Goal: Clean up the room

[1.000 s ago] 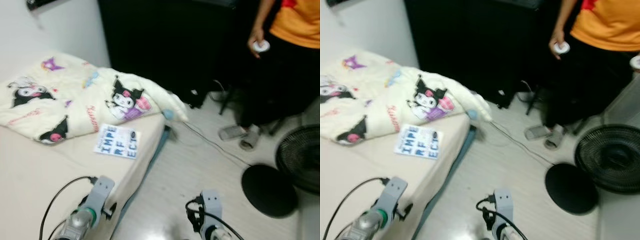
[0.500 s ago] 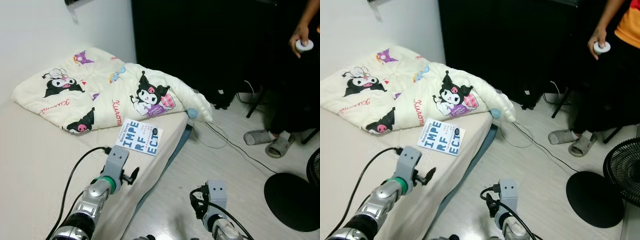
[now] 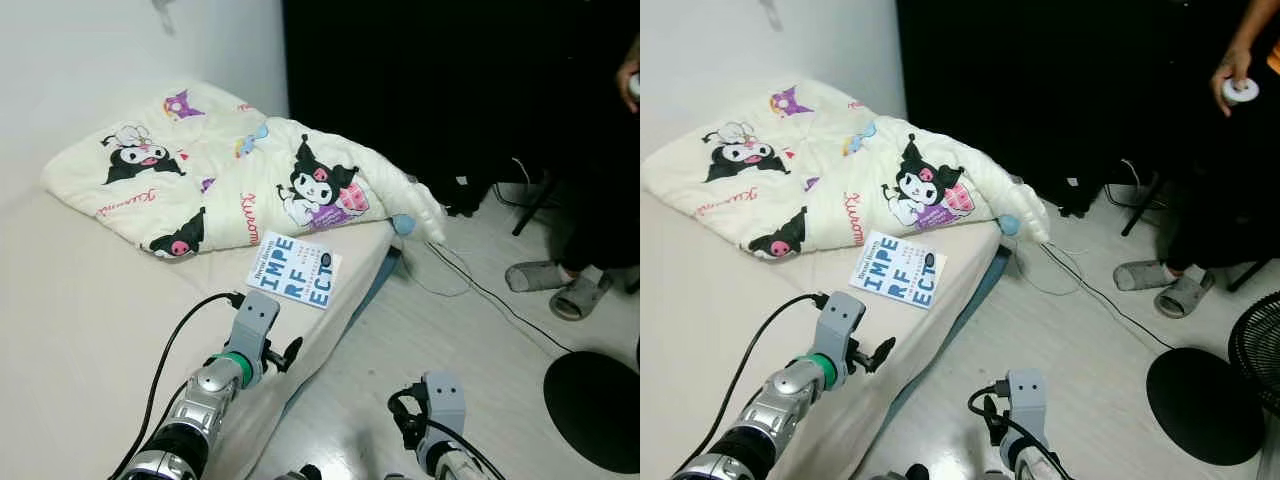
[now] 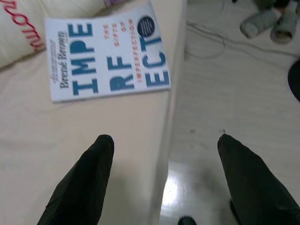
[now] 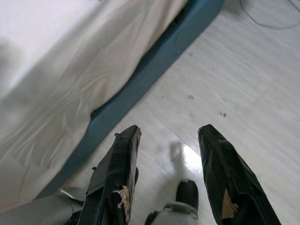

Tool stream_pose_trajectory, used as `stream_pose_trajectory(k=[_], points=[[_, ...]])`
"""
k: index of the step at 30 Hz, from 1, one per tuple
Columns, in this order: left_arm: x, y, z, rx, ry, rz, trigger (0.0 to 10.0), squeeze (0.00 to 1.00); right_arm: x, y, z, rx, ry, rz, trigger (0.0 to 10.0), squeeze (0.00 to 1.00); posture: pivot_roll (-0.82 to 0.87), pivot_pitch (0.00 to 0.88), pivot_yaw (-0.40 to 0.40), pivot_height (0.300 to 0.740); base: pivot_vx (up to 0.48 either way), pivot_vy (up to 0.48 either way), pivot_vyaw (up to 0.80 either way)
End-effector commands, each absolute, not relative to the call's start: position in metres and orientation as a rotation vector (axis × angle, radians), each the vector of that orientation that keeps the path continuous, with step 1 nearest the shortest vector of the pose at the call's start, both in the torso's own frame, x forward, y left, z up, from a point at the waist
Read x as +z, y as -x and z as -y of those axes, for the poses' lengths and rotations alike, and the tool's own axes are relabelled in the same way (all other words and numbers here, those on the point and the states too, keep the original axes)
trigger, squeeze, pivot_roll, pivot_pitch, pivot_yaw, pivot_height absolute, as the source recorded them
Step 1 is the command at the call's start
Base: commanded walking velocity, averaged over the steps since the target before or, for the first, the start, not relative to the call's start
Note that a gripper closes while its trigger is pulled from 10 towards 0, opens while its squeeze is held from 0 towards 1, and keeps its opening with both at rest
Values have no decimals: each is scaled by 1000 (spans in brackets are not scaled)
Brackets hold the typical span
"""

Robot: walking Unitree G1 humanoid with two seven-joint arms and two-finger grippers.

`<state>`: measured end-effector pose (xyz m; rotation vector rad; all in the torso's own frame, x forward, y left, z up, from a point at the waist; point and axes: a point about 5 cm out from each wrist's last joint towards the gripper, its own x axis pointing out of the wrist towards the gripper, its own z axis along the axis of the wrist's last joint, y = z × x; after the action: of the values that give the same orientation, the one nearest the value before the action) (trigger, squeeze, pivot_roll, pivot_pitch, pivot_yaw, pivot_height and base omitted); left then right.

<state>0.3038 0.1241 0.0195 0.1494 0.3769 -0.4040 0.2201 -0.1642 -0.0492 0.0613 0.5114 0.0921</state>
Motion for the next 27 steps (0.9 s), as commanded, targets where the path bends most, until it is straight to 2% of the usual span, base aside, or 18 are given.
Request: stream_pose_trajectory(k=[1,6,8,10,12,17,22,27], points=[[17,-302,-125,-388,-131,-389,10000,0,-55,-212,164,97,-59,-555,10000,0,-10,94,33,740,0,0,0],[20,-304,-119,-358,-90,-363,10000,0,-50,-221,164,151,-27,-542,10000,0,4,68,-43,740,0,0,0],[20,-304,-119,-358,-90,-363,10000,0,-50,-221,164,151,-27,-542,10000,0,4,68,-43,740,0,0,0],[22,-305,-114,-333,-54,-342,10000,0,-44,-229,168,190,7,-520,10000,0,17,57,-110,740,0,0,0],[24,-305,-111,-319,-35,-332,10000,0,-40,-234,171,210,32,-506,10000,0,20,56,-125,740,0,0,0],[23,-304,-107,-300,0,-324,10000,0,-30,-246,178,241,98,-470,10000,0,23,55,-121,740,0,0,0],[20,-300,-108,-322,-25,-338,10000,0,-29,-248,174,225,111,-461,10000,0,14,52,-93,740,0,0,650],[21,-302,-108,-340,-52,-341,10000,0,-38,-237,166,238,89,-483,10000,0,10,50,-69,740,0,0,655]])
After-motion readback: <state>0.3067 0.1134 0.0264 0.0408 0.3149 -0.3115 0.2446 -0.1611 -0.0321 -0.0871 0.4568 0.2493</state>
